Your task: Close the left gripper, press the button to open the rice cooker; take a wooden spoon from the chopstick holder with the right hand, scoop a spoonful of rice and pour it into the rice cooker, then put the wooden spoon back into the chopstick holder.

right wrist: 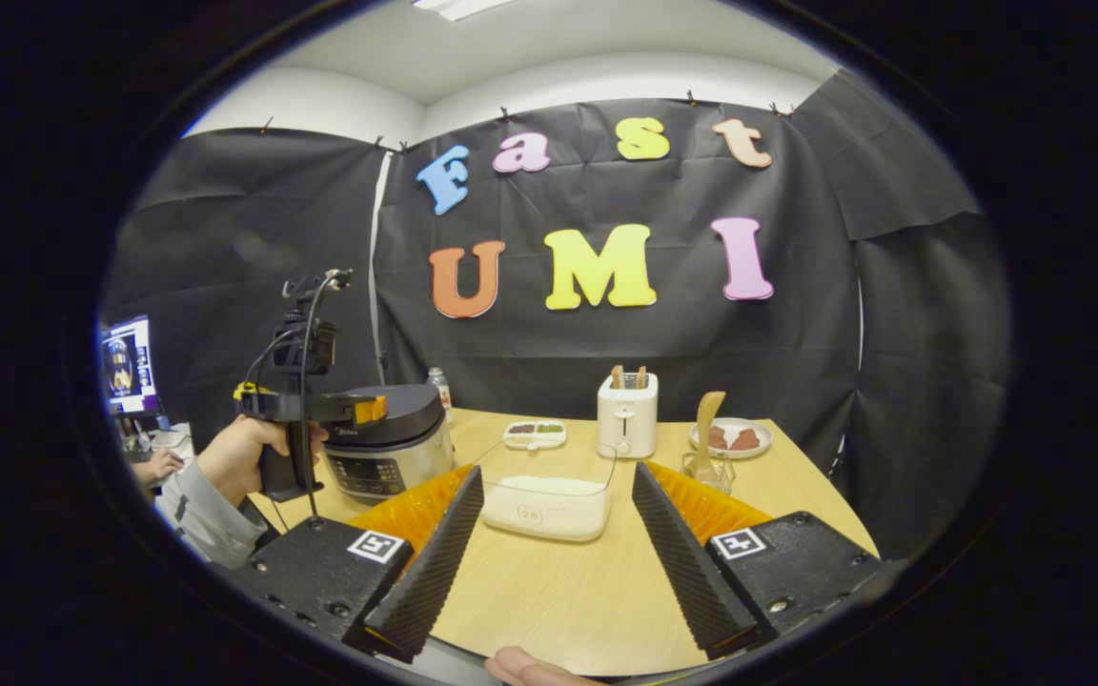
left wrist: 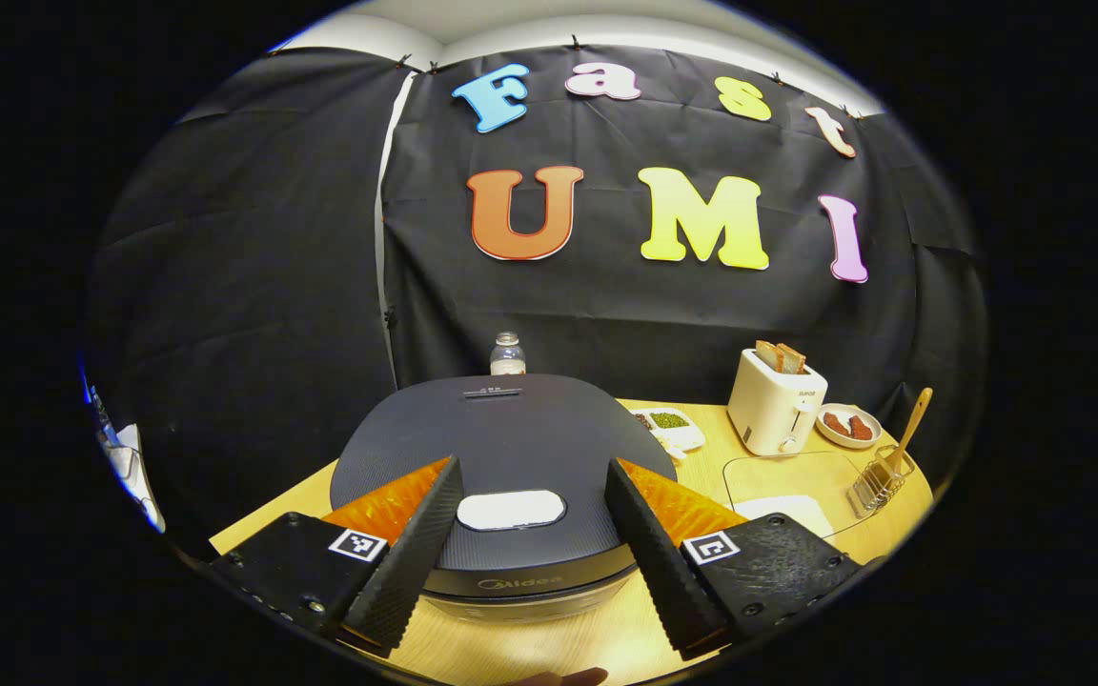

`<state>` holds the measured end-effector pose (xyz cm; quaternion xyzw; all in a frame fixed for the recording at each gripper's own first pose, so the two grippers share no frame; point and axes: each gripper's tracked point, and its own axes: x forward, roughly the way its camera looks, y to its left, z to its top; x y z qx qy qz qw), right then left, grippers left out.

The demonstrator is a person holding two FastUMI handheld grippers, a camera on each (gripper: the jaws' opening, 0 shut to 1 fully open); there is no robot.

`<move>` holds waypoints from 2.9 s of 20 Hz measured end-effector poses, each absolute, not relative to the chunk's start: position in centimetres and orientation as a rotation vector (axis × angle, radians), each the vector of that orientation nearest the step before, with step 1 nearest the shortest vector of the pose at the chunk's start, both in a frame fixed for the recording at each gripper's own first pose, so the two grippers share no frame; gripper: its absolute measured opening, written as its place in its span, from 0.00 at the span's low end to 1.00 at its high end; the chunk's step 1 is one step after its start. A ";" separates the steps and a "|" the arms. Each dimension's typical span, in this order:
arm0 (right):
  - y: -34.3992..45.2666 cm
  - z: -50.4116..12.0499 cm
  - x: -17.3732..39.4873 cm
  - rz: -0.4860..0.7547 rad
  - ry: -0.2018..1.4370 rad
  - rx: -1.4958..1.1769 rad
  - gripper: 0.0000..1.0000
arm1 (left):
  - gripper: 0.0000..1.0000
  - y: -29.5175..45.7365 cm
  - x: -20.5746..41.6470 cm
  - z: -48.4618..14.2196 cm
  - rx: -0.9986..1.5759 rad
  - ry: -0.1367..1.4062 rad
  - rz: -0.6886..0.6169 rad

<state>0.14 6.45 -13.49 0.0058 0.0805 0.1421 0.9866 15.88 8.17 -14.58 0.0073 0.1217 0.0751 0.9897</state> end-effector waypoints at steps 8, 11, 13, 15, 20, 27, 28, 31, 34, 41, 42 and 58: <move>7.2 -15.5 1.2 0.296 0.202 0.013 1.00 | 0.98 8.1 16.1 -14.7 0.025 0.158 0.168; 7.1 -15.9 1.5 0.291 0.215 0.021 1.00 | 0.98 8.0 16.3 -15.4 0.030 0.147 0.167; 7.0 -15.8 1.6 0.287 0.216 0.024 1.00 | 0.98 8.0 16.3 -15.3 0.023 0.122 0.166; 7.1 -15.8 1.5 0.284 0.211 0.019 1.00 | 0.98 8.0 16.3 -15.2 0.015 0.110 0.168; 6.8 -14.8 1.1 0.272 0.192 0.001 1.00 | 0.98 8.1 16.5 -14.9 0.004 0.114 0.176; 5.4 -11.3 1.4 0.227 0.122 -0.007 1.00 | 0.93 7.1 14.4 -13.0 -0.066 0.148 0.131; 5.0 -10.7 1.4 0.217 0.109 -0.009 1.00 | 0.93 7.0 13.9 -12.4 -0.064 0.144 0.132; 4.6 -8.8 1.1 0.200 0.069 -0.021 1.00 | 0.93 6.2 12.4 -10.7 -0.053 0.123 0.115; 4.0 -7.0 0.6 0.182 0.040 -0.027 0.96 | 0.93 4.6 10.3 -8.6 -0.052 0.108 0.081; 2.0 -3.1 -0.7 0.132 -0.014 -0.021 1.00 | 0.93 0.4 4.4 -3.7 -0.023 0.041 -0.005; 1.7 -2.8 -1.1 0.128 -0.019 -0.015 1.00 | 0.93 -0.2 3.4 -3.1 -0.017 0.034 -0.017; -2.1 -4.4 -5.0 0.106 -0.009 0.050 0.95 | 0.95 -4.3 -5.7 -2.5 -0.006 -0.038 -0.088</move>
